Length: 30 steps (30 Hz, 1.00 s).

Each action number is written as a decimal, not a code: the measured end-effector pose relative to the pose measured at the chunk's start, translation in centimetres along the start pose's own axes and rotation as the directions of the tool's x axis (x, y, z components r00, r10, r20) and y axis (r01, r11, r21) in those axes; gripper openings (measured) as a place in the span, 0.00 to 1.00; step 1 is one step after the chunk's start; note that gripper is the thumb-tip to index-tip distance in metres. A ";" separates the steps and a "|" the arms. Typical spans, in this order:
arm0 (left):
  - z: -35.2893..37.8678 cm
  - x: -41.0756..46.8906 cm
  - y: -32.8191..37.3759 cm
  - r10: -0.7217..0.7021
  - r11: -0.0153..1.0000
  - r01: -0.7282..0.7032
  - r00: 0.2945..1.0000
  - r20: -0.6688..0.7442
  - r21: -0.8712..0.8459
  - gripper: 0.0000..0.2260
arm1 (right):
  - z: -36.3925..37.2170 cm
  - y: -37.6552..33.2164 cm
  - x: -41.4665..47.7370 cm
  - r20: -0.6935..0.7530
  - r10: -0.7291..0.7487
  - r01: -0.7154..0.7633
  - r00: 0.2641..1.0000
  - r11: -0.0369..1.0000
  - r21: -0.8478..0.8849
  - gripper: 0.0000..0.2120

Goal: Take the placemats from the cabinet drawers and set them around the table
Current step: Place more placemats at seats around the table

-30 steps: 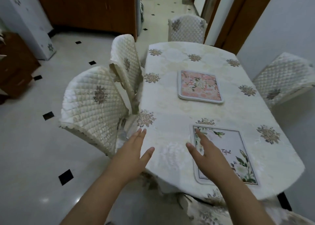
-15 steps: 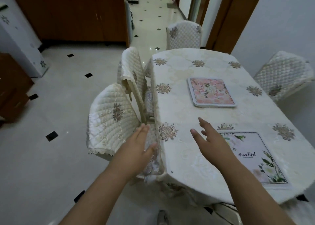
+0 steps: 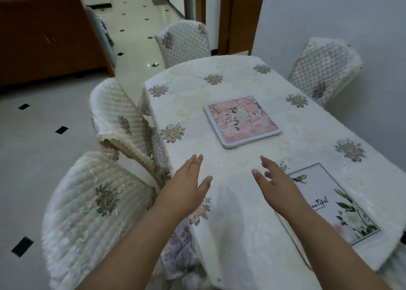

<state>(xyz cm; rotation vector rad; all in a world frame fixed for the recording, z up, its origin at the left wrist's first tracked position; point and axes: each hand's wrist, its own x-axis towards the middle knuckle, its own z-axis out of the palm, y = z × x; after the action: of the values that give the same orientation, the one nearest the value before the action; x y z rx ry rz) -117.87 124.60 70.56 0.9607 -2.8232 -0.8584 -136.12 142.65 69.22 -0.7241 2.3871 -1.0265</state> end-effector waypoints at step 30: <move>14.8 29.2 -4.5 0.222 0.972 -0.215 0.972 -0.071 0.091 0.09 | 7.6 7.7 18.9 -0.045 0.220 -0.206 0.974 0.955 0.215 0.21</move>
<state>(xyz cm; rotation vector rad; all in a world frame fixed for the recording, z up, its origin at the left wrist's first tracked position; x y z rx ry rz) -142.00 112.13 51.76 0.6572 -2.8444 -0.6675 -148.50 131.52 55.13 -0.3524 2.3069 -1.2015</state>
